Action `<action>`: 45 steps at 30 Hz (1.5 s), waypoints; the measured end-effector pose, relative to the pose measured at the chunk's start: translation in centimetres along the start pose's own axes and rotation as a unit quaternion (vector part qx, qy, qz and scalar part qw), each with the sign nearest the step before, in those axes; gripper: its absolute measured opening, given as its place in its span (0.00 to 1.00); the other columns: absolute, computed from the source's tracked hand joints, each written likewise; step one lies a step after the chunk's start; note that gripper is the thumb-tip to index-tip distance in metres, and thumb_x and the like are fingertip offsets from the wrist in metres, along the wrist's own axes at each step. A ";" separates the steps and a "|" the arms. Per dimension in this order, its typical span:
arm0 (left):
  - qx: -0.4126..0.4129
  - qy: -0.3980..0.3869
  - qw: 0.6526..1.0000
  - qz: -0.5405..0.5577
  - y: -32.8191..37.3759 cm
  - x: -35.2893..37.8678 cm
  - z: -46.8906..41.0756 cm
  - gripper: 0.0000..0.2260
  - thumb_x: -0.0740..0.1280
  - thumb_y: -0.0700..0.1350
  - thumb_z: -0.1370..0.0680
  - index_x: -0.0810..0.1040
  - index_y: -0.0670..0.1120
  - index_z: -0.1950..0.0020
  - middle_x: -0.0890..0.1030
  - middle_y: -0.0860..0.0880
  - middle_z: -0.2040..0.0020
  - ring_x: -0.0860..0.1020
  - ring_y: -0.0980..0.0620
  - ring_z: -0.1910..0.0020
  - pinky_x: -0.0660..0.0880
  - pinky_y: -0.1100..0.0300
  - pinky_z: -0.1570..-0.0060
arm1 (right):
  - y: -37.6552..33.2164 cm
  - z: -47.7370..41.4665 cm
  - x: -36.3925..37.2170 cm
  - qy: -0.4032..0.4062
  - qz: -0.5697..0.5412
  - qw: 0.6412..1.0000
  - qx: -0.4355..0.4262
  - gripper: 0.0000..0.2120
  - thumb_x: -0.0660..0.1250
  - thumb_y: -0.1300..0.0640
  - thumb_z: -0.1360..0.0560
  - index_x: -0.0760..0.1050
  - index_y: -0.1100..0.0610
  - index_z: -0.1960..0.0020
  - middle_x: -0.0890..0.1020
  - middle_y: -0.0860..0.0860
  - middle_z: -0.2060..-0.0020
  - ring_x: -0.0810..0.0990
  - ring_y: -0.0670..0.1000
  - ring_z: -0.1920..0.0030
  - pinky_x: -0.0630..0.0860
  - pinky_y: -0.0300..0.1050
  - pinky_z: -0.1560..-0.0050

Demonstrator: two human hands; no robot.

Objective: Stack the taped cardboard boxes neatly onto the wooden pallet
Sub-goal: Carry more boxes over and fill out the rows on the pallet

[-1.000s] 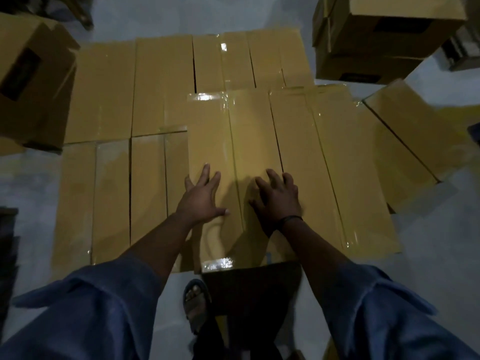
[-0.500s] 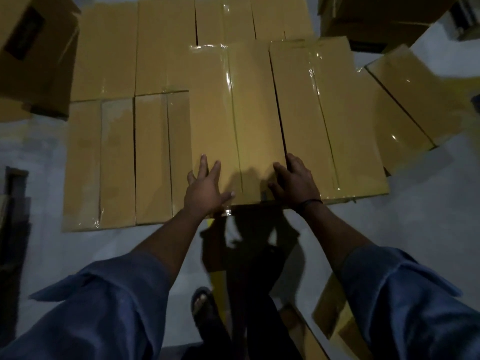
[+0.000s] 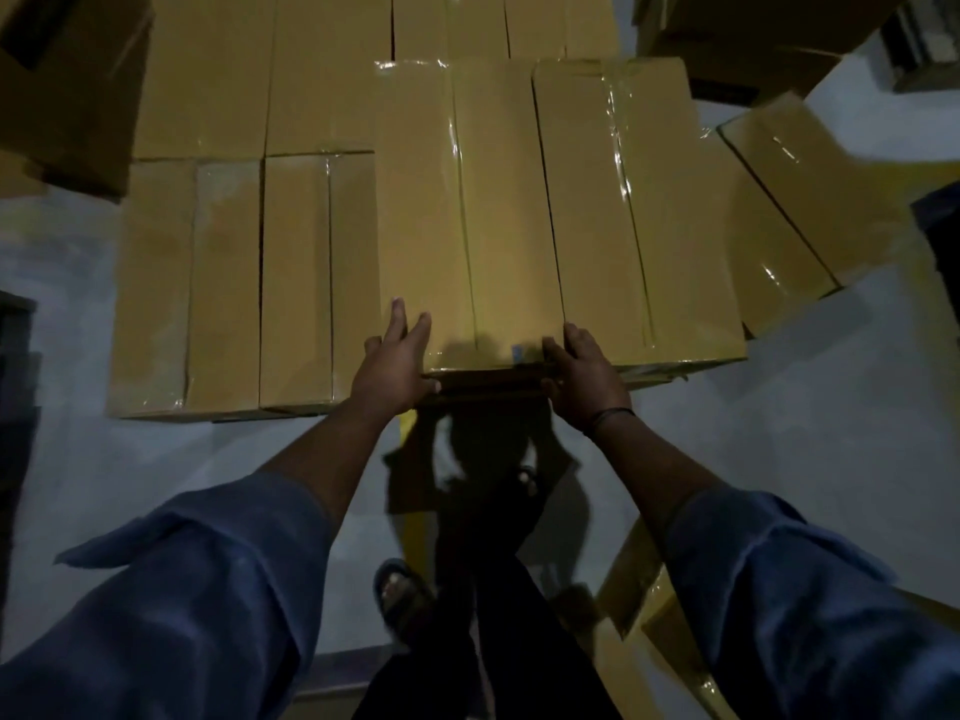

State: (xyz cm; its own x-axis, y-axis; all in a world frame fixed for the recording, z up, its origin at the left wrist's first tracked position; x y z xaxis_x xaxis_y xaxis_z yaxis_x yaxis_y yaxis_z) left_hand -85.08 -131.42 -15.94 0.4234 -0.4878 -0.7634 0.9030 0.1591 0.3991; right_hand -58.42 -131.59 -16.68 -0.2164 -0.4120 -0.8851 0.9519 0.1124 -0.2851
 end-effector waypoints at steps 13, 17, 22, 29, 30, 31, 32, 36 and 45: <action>0.023 -0.035 0.999 -0.024 -0.6 0.3 0.3 0.50 0.79 0.44 0.27 0.48 0.57 0.16 0.34 0.53 0.17 0.57 0.28 0.23 0.69 0.40 0.30 | -0.3 1.2 0.4 0.001 -0.025 1.000 0.003 0.32 0.70 0.57 0.22 0.64 0.53 0.21 0.55 0.60 0.19 0.53 0.61 0.19 0.59 0.55 0.21; 0.021 -0.038 0.999 -0.021 -0.6 0.3 0.3 0.51 0.79 0.46 0.27 0.48 0.57 0.15 0.33 0.52 0.17 0.57 0.28 0.23 0.68 0.40 0.29 | -0.4 1.1 0.5 0.008 -0.052 0.998 0.022 0.30 0.71 0.55 0.22 0.66 0.54 0.22 0.57 0.60 0.19 0.54 0.61 0.19 0.58 0.55 0.21; 0.007 0.000 1.000 0.012 -0.1 -0.7 -0.7 0.44 0.77 0.58 0.26 0.58 0.52 0.17 0.41 0.47 0.15 0.62 0.29 0.23 0.69 0.40 0.28 | -0.3 -0.3 -0.8 0.043 -0.081 0.995 0.046 0.21 0.71 0.55 0.23 0.76 0.57 0.31 0.68 0.63 0.27 0.65 0.64 0.26 0.71 0.58 0.31; -0.012 0.037 0.999 0.022 0.5 -2.5 -3.7 0.37 0.72 0.59 0.23 0.61 0.52 0.18 0.44 0.44 0.15 0.54 0.30 0.20 0.64 0.38 0.26 | -0.7 -4.2 -3.4 0.057 -0.038 0.997 0.030 0.20 0.69 0.53 0.24 0.72 0.55 0.34 0.68 0.61 0.29 0.66 0.63 0.30 0.73 0.55 0.36; -0.014 0.041 0.999 0.017 0.8 -3.2 -4.4 0.37 0.72 0.59 0.23 0.60 0.52 0.18 0.44 0.44 0.15 0.53 0.30 0.20 0.63 0.39 0.26 | -0.8 -5.0 -3.8 0.051 -0.030 0.998 0.024 0.20 0.68 0.52 0.24 0.72 0.54 0.34 0.67 0.60 0.27 0.65 0.62 0.29 0.73 0.54 0.35; -0.014 0.045 0.999 0.015 1.1 -3.9 -5.2 0.37 0.72 0.59 0.23 0.60 0.52 0.18 0.44 0.44 0.15 0.53 0.30 0.20 0.63 0.39 0.26 | -0.7 -5.9 -4.2 0.044 -0.024 0.999 0.020 0.20 0.68 0.51 0.23 0.71 0.54 0.34 0.67 0.60 0.26 0.65 0.62 0.28 0.72 0.54 0.35; -0.012 0.047 0.999 0.015 1.5 -4.6 -6.0 0.37 0.72 0.60 0.23 0.60 0.52 0.18 0.44 0.44 0.15 0.53 0.29 0.21 0.63 0.39 0.27 | -0.7 -6.9 -4.7 0.035 -0.018 0.999 0.016 0.20 0.67 0.51 0.23 0.71 0.55 0.33 0.66 0.60 0.25 0.64 0.61 0.27 0.71 0.53 0.34; -0.017 0.064 0.997 0.034 2.1 -7.0 -9.5 0.37 0.73 0.61 0.24 0.63 0.52 0.21 0.49 0.43 0.16 0.58 0.28 0.23 0.66 0.38 0.28 | -0.5 -10.7 -6.8 0.025 -0.003 1.000 0.002 0.26 0.68 0.49 0.22 0.68 0.56 0.28 0.64 0.60 0.24 0.62 0.61 0.25 0.68 0.53 0.30; -0.046 0.080 0.994 0.060 2.1 -10.8 -16.8 0.39 0.73 0.63 0.25 0.61 0.52 0.20 0.47 0.40 0.16 0.62 0.29 0.24 0.70 0.37 0.31 | 0.3 -20.7 -10.2 -0.007 -0.059 0.996 0.063 0.34 0.68 0.44 0.21 0.59 0.51 0.21 0.55 0.54 0.20 0.58 0.57 0.21 0.65 0.57 0.24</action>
State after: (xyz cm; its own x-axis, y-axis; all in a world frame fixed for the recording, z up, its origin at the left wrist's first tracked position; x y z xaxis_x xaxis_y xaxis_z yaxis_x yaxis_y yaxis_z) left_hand -86.56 -111.44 -15.38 0.5278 -0.3187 -0.7873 0.8451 0.2896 0.4494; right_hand -60.47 -108.62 -15.35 -0.3267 -0.4286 -0.8424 0.9398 -0.0526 -0.3377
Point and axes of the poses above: each hand's wrist, its own z-axis away from the middle knuckle, its own x-axis out of the palm, y = z × x, the point moved 8 cm from there along -z, towards the middle knuckle
